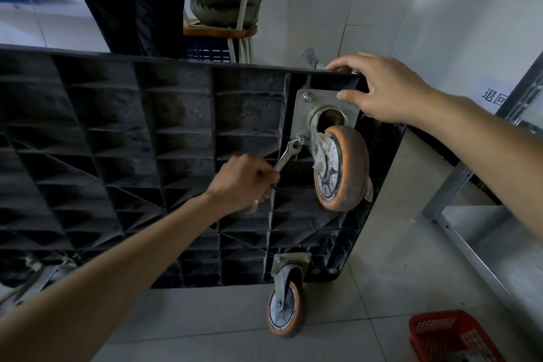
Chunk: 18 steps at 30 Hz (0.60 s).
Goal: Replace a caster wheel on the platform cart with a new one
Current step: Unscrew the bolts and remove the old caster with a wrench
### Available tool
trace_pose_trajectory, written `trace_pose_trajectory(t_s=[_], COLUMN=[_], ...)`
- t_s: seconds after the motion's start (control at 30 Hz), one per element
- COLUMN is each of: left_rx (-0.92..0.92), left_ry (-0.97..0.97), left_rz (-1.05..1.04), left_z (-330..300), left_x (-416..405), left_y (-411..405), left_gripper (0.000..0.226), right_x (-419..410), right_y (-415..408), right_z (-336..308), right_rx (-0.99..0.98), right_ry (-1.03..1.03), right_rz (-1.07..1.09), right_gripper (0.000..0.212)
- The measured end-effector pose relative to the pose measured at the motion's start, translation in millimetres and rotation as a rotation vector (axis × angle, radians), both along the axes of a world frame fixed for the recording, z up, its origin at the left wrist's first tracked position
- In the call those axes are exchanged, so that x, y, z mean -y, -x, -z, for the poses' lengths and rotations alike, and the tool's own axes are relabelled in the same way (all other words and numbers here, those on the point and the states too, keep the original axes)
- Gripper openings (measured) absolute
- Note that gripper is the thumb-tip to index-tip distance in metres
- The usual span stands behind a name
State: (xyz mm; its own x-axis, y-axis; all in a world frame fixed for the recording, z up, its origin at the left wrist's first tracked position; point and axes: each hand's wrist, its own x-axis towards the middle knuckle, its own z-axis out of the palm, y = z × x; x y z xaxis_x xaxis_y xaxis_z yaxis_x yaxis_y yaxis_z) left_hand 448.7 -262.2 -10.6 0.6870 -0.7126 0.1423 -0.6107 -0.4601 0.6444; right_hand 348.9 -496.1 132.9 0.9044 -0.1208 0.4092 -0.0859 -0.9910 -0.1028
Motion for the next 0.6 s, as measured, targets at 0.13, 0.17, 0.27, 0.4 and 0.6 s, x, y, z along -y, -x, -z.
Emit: trace_pose_trajectory(t_s=[0.13,0.17,0.27,0.4,0.6], left_rx=[0.031,0.037,0.124,0.270,0.390], left_ry=[0.068,0.086,0.074,-0.069,-0.254], left_rz=[-0.010,-0.008,-0.005,-0.002,0.041], left_z=[5.6,4.5,-4.6,-29.4,-70.0], left_x=[-2.4,-6.2,-17.6,-27.0,-39.8], left_y=[-0.8,-1.8,-4.0,-7.5,-11.3], left_gripper=[0.026,0.026,0.025,0.023,0.026], right_x=[0.8,0.6,-1.5,-2.6,-4.4], right_y=[1.6,1.8,1.8,2.7,3.6], right_z=[1.3,1.9,1.9,-0.8,-0.9], right_rx=[0.011,0.013,0.011,0.006,0.007], right_ry=[-0.012,-0.014,-0.017,-0.017,-0.019], right_rz=[0.004,0.006,0.008,0.019,0.023], right_gripper=[0.045,0.045,0.046,0.045,0.044])
